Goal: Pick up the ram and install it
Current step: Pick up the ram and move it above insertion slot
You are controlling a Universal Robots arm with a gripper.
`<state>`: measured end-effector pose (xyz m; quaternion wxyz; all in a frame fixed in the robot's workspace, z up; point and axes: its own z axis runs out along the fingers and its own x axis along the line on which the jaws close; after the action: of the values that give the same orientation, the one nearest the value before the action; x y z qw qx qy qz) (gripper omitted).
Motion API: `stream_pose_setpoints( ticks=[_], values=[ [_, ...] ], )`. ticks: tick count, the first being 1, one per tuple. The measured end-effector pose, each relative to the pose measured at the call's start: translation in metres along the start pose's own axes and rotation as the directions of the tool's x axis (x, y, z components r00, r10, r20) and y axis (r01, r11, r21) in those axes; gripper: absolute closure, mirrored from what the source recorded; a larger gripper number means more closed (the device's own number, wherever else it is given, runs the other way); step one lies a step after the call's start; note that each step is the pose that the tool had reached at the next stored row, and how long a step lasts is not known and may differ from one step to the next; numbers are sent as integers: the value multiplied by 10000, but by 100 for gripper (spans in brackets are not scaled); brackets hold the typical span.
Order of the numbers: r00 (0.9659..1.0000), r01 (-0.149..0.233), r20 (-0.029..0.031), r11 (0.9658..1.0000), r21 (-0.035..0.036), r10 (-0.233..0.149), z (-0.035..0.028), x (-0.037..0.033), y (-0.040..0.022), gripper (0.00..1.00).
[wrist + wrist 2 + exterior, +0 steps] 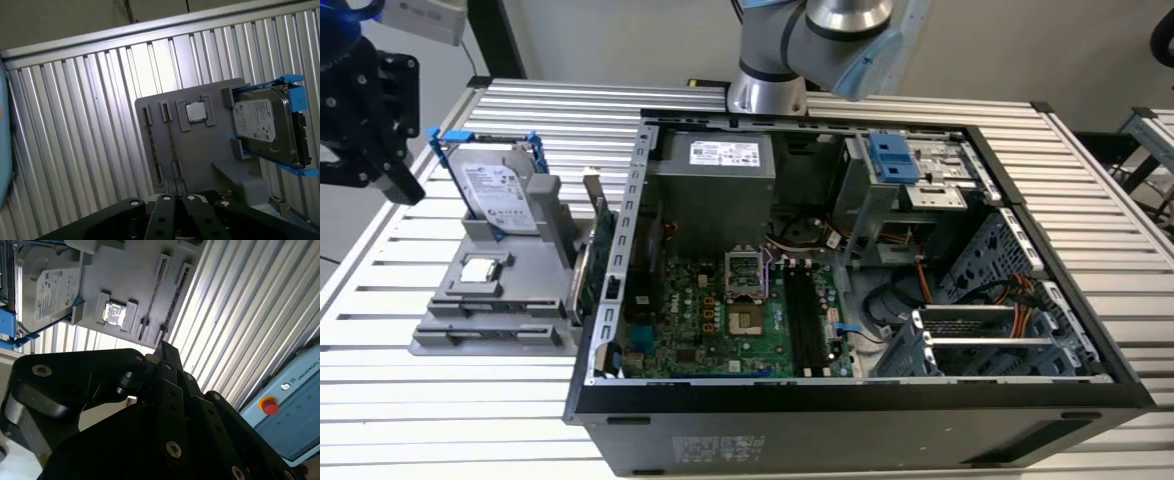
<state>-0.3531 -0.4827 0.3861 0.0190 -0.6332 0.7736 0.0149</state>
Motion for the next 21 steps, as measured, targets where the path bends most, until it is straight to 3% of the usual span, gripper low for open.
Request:
stream_pose_setpoints(
  ticks=[4, 7, 11, 17, 19, 21],
  values=[
    [9974, 722, 2, 9974, -35, -722, 2, 0, 0, 100],
    [9918, 1281, 4, 9917, -63, -1281, 7, 0, 0, 100],
    [9799, 1994, 11, 9799, -95, -1994, 20, 1, 0, 100],
    [9549, 2971, 24, 9548, -140, -2970, 40, 2, -2, 100],
    [9520, 3062, 27, 9519, -144, -3062, 43, 1, -5, 100],
    [9517, 3070, 25, 9516, -147, -3070, 43, 1, -7, 100]
  ],
)
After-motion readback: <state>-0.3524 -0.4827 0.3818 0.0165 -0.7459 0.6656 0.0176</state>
